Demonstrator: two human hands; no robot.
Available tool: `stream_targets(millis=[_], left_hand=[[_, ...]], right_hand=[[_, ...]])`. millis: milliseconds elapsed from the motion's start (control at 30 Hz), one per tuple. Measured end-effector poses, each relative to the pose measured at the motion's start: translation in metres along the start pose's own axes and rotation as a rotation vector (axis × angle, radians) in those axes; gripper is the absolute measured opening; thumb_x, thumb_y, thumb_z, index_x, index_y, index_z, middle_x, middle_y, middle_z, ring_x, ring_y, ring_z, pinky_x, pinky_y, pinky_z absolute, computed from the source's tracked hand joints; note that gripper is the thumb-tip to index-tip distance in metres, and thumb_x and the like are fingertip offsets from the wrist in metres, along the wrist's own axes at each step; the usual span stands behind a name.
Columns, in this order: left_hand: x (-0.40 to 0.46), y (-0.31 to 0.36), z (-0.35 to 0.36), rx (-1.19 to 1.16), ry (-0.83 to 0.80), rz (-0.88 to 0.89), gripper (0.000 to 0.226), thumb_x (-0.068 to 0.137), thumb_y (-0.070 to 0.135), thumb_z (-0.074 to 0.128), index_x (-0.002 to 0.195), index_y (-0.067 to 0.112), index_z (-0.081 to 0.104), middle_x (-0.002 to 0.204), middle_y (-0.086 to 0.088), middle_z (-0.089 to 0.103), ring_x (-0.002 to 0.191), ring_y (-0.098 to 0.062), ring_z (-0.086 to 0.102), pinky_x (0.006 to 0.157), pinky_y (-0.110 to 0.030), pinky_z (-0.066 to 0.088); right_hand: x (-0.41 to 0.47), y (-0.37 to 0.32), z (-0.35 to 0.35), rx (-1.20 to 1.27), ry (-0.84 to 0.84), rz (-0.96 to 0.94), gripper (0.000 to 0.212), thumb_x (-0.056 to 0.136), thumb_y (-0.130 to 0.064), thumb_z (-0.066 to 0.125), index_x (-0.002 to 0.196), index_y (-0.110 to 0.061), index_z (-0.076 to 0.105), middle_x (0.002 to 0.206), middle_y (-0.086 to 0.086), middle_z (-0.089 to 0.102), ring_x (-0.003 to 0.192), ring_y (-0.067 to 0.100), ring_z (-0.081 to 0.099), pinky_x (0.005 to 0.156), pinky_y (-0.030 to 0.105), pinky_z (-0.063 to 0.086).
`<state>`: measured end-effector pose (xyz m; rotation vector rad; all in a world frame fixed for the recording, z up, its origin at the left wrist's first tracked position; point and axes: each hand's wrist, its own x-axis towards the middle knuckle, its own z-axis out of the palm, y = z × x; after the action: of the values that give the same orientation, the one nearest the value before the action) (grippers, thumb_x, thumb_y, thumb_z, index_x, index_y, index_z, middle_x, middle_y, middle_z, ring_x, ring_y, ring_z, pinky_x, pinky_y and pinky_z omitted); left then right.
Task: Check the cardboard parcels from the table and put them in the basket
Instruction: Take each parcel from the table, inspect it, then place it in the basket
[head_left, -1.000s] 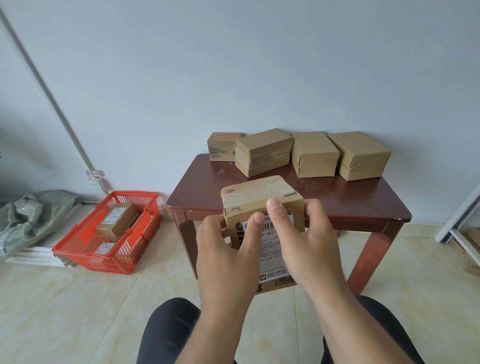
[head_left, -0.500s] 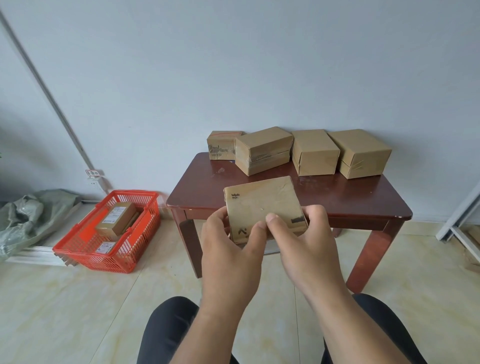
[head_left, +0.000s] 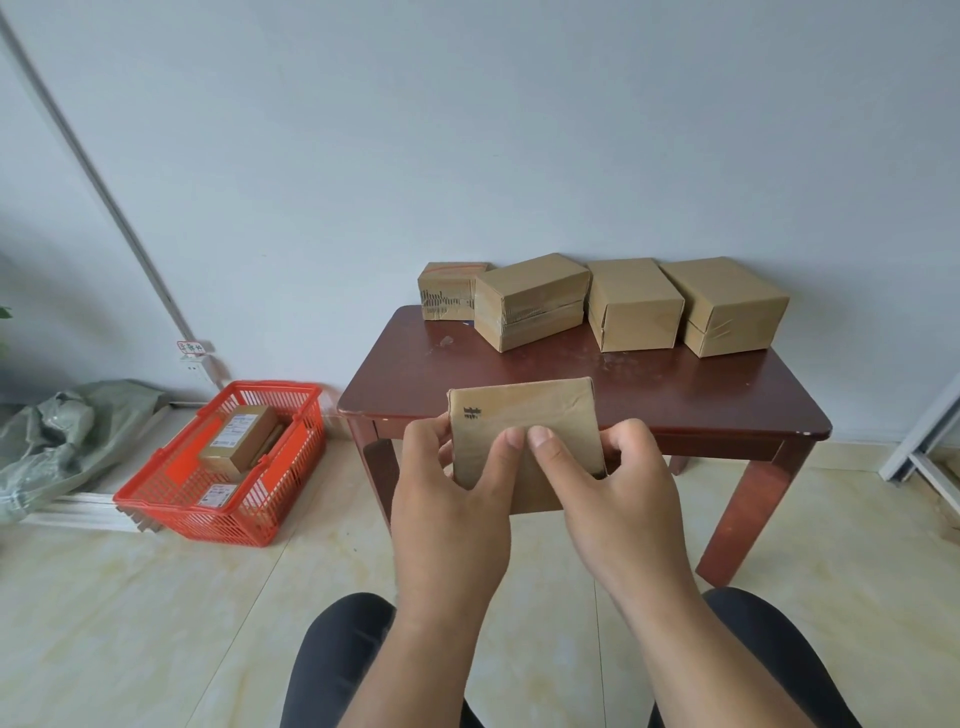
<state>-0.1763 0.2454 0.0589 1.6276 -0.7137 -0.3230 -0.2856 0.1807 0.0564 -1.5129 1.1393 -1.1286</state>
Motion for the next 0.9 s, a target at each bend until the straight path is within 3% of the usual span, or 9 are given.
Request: stream_targets(millis=[133,233,300,400,533,633,733,833,900], left_hand=[[-0.006,-0.002,0.002,-0.005,-0.021,0.01,0.045,0.085,0.047,0.082,0.12,0.032,0.057,0.113,0.021,0.067,0.098,0.018,0.061,0.072,-0.01,0.051],[-0.005,-0.003,0.003,-0.017,-0.026,0.025,0.046,0.087,0.041,0.082,0.123,0.032,0.055,0.116,0.021,0.065,0.102,0.02,0.058,0.074,-0.005,0.049],[-0.002,-0.002,0.002,-0.039,-0.03,0.026,0.048,0.089,0.043,0.079,0.129,0.035,0.055,0.118,0.02,0.066,0.108,0.011,0.061,0.081,-0.013,0.054],[0.005,0.0,0.0,-0.047,-0.033,0.044,0.065,0.089,0.053,0.075,0.146,0.033,0.052,0.128,0.026,0.058,0.122,0.003,0.056,0.103,-0.032,0.053],[0.003,0.001,-0.001,-0.037,-0.034,0.054,0.053,0.087,0.056,0.074,0.135,0.042,0.056,0.126,0.026,0.055,0.12,0.002,0.057,0.104,-0.036,0.054],[-0.001,0.0,-0.002,-0.027,-0.036,0.047,0.038,0.087,0.055,0.075,0.117,0.057,0.052,0.125,0.025,0.057,0.116,0.006,0.057,0.097,-0.029,0.054],[-0.005,-0.004,-0.001,-0.036,-0.031,0.034,0.041,0.087,0.052,0.076,0.123,0.053,0.055,0.128,0.023,0.059,0.116,0.008,0.056,0.09,-0.021,0.052],[-0.007,-0.007,0.0,-0.045,-0.023,0.033,0.051,0.086,0.05,0.078,0.132,0.047,0.056,0.13,0.021,0.061,0.118,0.007,0.057,0.096,-0.029,0.054],[-0.007,-0.008,0.001,-0.047,-0.023,0.037,0.05,0.086,0.049,0.079,0.13,0.048,0.056,0.128,0.024,0.06,0.119,0.009,0.057,0.098,-0.031,0.054]], right_hand=[[0.001,0.002,0.0,0.0,-0.011,0.0,0.039,0.084,-0.057,0.078,0.101,-0.026,0.06,0.088,-0.013,0.07,0.079,-0.009,0.065,0.055,0.012,0.049],[-0.001,0.005,0.0,-0.019,-0.006,-0.034,0.035,0.084,-0.061,0.074,0.102,-0.033,0.063,0.096,-0.012,0.072,0.084,0.0,0.068,0.064,0.02,0.052],[-0.003,0.007,-0.001,-0.052,0.006,-0.072,0.037,0.083,-0.066,0.071,0.099,-0.034,0.062,0.098,-0.012,0.071,0.087,0.004,0.067,0.065,0.023,0.054],[-0.008,0.005,0.001,-0.069,0.001,-0.099,0.047,0.077,-0.075,0.065,0.099,-0.034,0.059,0.101,-0.013,0.068,0.091,0.006,0.067,0.063,0.024,0.059],[-0.009,0.005,0.002,-0.05,0.004,-0.082,0.048,0.075,-0.074,0.067,0.098,-0.033,0.058,0.099,-0.012,0.069,0.091,0.008,0.069,0.065,0.033,0.064],[-0.004,0.002,0.002,-0.045,0.022,-0.06,0.042,0.08,-0.067,0.073,0.092,-0.029,0.059,0.094,-0.01,0.07,0.086,0.007,0.067,0.062,0.029,0.057],[0.0,-0.002,0.001,-0.046,0.028,-0.032,0.048,0.079,-0.072,0.073,0.088,-0.027,0.057,0.09,-0.008,0.069,0.083,0.007,0.065,0.061,0.026,0.047],[0.0,-0.006,0.0,-0.039,0.007,0.019,0.056,0.073,-0.079,0.064,0.092,-0.027,0.057,0.092,-0.012,0.068,0.082,-0.003,0.064,0.054,0.013,0.044],[-0.001,-0.004,0.0,0.003,-0.007,0.058,0.052,0.079,-0.075,0.065,0.097,-0.027,0.057,0.093,-0.014,0.068,0.081,-0.008,0.062,0.052,0.009,0.044]])
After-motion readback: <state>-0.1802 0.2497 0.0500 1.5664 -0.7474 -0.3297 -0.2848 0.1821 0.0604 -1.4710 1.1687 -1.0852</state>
